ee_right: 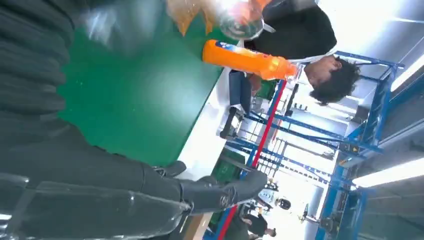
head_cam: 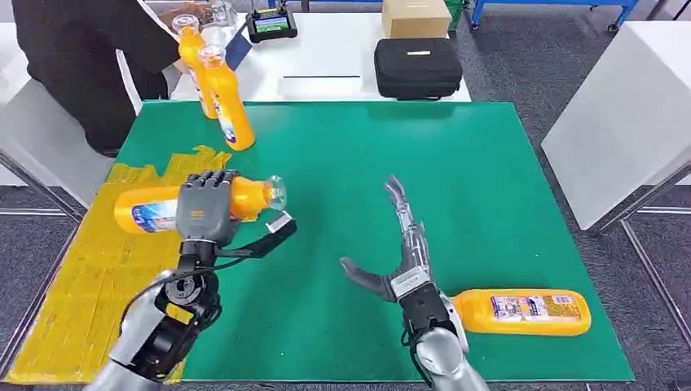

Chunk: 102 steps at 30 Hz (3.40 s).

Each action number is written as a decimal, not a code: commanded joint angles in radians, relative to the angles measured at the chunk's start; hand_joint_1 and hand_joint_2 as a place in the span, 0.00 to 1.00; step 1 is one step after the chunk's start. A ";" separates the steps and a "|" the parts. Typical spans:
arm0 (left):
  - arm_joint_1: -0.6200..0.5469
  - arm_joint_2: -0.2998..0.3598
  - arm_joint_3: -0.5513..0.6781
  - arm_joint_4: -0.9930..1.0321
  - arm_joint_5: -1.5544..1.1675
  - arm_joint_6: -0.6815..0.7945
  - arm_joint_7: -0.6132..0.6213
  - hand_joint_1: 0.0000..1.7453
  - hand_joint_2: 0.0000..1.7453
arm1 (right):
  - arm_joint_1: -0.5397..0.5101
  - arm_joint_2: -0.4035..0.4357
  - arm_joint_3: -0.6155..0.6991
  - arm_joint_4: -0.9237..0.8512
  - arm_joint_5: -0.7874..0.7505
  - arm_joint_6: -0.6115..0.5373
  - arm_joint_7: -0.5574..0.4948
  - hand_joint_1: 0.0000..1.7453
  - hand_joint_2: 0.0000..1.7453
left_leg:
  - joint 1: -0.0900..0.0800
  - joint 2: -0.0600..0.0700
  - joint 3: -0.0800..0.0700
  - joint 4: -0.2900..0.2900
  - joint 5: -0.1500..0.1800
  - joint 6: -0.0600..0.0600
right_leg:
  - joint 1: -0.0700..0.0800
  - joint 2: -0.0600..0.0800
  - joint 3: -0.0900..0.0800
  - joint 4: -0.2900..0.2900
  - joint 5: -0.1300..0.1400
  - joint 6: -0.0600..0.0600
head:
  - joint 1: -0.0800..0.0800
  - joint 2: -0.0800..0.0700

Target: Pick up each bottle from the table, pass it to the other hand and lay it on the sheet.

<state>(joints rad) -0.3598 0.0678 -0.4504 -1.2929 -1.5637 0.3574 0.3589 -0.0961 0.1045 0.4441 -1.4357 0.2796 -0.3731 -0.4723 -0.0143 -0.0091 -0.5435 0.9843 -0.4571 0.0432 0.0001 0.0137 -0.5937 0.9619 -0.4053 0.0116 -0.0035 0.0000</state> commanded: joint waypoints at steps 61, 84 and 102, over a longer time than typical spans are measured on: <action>0.072 -0.193 0.276 -0.088 0.825 0.108 -0.640 0.00 0.00 | 0.189 -0.070 -0.152 -0.249 0.545 -0.034 0.119 0.00 1.00 | 0.000 -0.001 -0.001 0.000 0.000 -0.004 | 0.000 -0.002 0.001 0.000 -0.001 0.001 | 0.001 0.000; 0.112 -0.185 0.228 -0.061 1.189 -0.175 -0.779 0.00 1.00 | 0.398 -0.451 -0.562 -0.319 0.736 0.567 0.209 0.00 1.00 | -0.003 -0.002 0.001 -0.001 -0.002 -0.001 | -0.003 -0.003 0.002 -0.002 -0.001 0.001 | 0.000 0.000; 0.143 -0.187 0.233 -0.087 1.190 -0.162 -0.778 0.00 1.00 | 0.355 -0.408 -0.744 -0.152 0.847 0.587 0.234 0.00 1.00 | -0.001 0.002 0.007 -0.001 -0.005 -0.004 | 0.000 -0.002 0.008 -0.004 -0.003 0.001 | 0.000 0.000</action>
<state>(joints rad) -0.2059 -0.1286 -0.2056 -1.4096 -0.3769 0.1972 -0.4227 0.3109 -0.3269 -0.1916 -1.7639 1.1246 0.2033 -0.2228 -0.0166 -0.0089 -0.5456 0.9846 -0.4584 0.0448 -0.0015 0.0134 -0.5949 0.9610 -0.4054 0.0119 -0.0030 0.0000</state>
